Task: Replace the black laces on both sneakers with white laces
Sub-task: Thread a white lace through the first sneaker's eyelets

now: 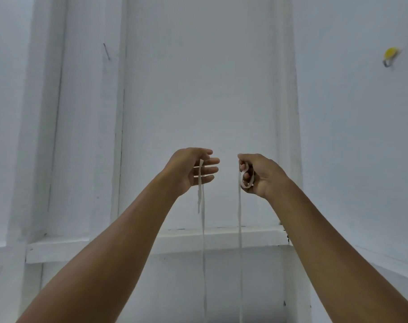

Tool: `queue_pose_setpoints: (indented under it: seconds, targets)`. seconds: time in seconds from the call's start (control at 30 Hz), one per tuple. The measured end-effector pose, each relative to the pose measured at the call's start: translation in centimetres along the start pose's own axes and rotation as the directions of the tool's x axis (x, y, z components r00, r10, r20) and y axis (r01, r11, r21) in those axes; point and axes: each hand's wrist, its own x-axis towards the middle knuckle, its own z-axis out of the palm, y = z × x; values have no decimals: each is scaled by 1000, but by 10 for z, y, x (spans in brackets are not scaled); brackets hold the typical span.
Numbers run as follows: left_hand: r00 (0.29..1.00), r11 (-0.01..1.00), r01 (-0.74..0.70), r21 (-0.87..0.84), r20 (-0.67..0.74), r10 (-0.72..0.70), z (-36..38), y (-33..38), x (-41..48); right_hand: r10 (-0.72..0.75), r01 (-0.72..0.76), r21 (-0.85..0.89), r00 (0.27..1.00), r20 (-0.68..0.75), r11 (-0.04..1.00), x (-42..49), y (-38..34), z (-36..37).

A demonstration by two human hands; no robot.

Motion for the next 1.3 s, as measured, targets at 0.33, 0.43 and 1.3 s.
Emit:
queue_pose_setpoints:
  seconds: [0.33, 0.43, 1.3]
  targets:
    - [991, 990, -117, -78, 53, 121, 10, 33, 17, 42, -48, 42, 988, 149, 998, 7, -41, 11]
    - [983, 982, -179, 57, 51, 176, 10, 35, 23, -12, -9, 112, 983, 182, 994, 7, -52, 14]
    - [913, 901, -340, 270, -135, 385, 34, 81, 47, -366, 344, 207, 927, 79, 916, 21, -91, 49]
